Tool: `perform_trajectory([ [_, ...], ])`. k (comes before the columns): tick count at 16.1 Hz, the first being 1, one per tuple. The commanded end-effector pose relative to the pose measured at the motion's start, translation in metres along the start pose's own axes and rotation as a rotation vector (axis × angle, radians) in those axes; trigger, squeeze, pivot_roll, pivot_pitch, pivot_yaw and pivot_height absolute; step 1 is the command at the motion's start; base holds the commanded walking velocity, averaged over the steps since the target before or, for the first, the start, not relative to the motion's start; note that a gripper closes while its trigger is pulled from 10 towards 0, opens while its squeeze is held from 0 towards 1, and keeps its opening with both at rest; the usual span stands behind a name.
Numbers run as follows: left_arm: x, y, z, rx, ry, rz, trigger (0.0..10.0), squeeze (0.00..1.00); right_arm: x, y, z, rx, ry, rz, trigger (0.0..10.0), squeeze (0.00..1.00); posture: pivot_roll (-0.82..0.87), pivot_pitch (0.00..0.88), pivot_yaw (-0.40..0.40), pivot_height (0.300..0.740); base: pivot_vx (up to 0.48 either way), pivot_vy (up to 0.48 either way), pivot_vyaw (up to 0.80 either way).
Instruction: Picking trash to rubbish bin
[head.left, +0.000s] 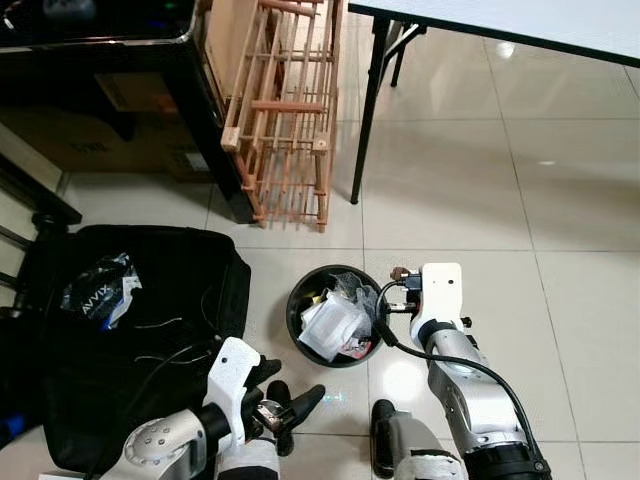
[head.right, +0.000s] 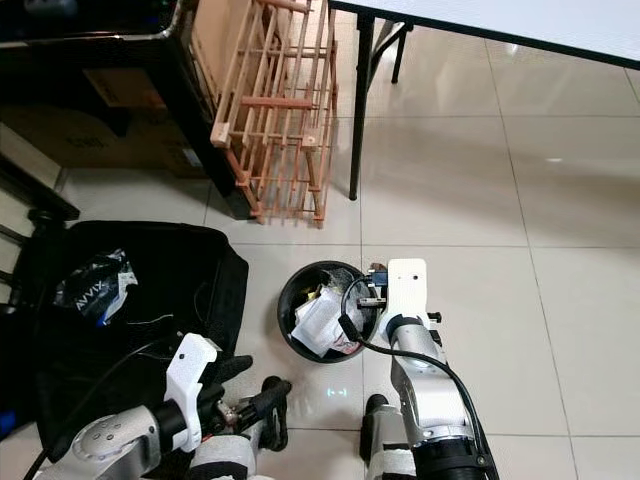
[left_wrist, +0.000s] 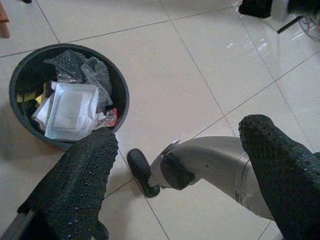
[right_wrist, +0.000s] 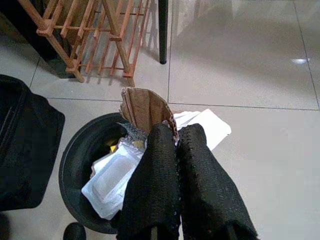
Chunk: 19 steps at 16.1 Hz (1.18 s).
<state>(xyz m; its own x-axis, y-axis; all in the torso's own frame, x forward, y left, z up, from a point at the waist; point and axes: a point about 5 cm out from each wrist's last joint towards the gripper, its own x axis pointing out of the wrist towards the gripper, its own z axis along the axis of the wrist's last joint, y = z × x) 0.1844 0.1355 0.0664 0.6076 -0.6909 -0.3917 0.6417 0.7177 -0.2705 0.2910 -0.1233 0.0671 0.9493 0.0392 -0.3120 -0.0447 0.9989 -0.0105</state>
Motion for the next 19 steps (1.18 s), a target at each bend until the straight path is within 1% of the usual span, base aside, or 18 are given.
perform_trajectory([
  [1, -0.003, -0.006, -0.004, -0.019, 0.023, -0.013, 10.0, 0.0, 0.0, 0.007, -0.012, -0.005, 0.049, 0.036, 10.0, 0.0, 0.12, 0.406, 0.045, 0.74, 0.0, 0.0, 0.0],
  [4, -0.006, -0.01, -0.006, -0.017, 0.032, -0.018, 10.0, 0.0, 0.007, 0.024, -0.027, -0.029, 0.121, 0.143, 10.0, 0.0, 0.14, 0.435, 0.043, 0.74, 0.0, 0.0, 0.0],
  [8, -0.008, -0.014, -0.009, -0.006, 0.05, -0.019, 10.0, 0.0, 0.014, 0.032, -0.034, -0.066, 0.165, 0.208, 10.0, 0.0, 0.15, 0.451, 0.031, 0.74, 0.0, 0.0, 0.0],
  [10, -0.009, -0.014, -0.008, -0.009, 0.046, -0.002, 10.0, 0.0, 0.019, 0.034, -0.037, -0.09, 0.183, 0.212, 10.0, 0.0, 0.16, 0.452, 0.027, 0.74, 0.0, 0.0, 0.0],
  [12, -0.011, -0.015, -0.008, -0.008, 0.048, 0.002, 10.0, 0.0, 0.022, 0.034, -0.04, -0.089, 0.196, 0.208, 10.0, 0.0, 0.16, 0.455, 0.025, 0.74, 0.0, 0.0, 0.0],
  [16, -0.016, -0.015, -0.01, -0.005, 0.062, 0.01, 10.0, 0.0, 0.026, 0.045, -0.046, -0.047, 0.226, 0.259, 10.0, 0.0, 0.19, 0.469, 0.035, 0.74, 0.0, 0.0, 0.0],
  [19, -0.018, -0.015, -0.009, -0.003, 0.068, 0.014, 10.0, 0.0, 0.027, 0.051, -0.044, -0.036, 0.219, 0.283, 10.0, 0.0, 0.19, 0.478, 0.036, 0.74, 0.0, 0.0, 0.0],
])
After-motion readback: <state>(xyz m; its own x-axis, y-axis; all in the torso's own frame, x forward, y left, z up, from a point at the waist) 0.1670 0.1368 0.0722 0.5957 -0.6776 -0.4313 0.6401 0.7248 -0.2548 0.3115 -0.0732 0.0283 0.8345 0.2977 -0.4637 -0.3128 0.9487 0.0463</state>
